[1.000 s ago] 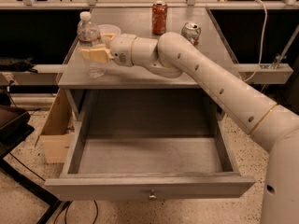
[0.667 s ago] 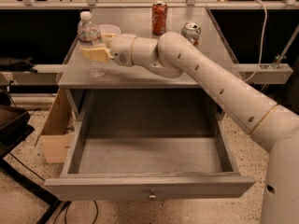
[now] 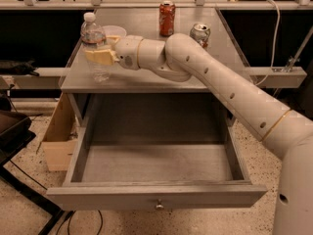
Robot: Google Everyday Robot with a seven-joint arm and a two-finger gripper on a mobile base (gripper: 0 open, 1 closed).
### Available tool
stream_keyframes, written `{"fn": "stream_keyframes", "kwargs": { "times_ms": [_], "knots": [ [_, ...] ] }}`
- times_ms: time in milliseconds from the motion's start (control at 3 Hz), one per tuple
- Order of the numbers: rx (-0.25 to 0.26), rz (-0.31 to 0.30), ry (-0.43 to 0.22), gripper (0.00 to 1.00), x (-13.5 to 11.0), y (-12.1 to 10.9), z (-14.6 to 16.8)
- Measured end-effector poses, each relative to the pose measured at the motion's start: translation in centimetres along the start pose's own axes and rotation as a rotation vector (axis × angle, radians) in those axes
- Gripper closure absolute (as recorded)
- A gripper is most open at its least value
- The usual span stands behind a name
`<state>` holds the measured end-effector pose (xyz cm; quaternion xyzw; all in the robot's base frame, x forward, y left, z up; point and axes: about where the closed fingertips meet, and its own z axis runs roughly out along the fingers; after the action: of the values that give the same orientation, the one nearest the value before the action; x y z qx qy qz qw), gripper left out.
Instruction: Place water bottle into top drawer
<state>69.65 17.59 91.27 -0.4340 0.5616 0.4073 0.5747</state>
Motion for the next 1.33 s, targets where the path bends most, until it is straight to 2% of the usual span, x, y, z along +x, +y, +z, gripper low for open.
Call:
{"fn": "stream_keyframes", "kwargs": {
  "times_ms": [667,1000,1333],
  "knots": [
    [0.072,-0.086,0.18,1.0,-4.4,3.1,-9.3],
    [0.054,-0.095,0.432,1.0,-2.6,6.9,-15.1],
    [0.009,-0.091,0.638,1.0,0.8,9.0,-17.6]
  ]
}}
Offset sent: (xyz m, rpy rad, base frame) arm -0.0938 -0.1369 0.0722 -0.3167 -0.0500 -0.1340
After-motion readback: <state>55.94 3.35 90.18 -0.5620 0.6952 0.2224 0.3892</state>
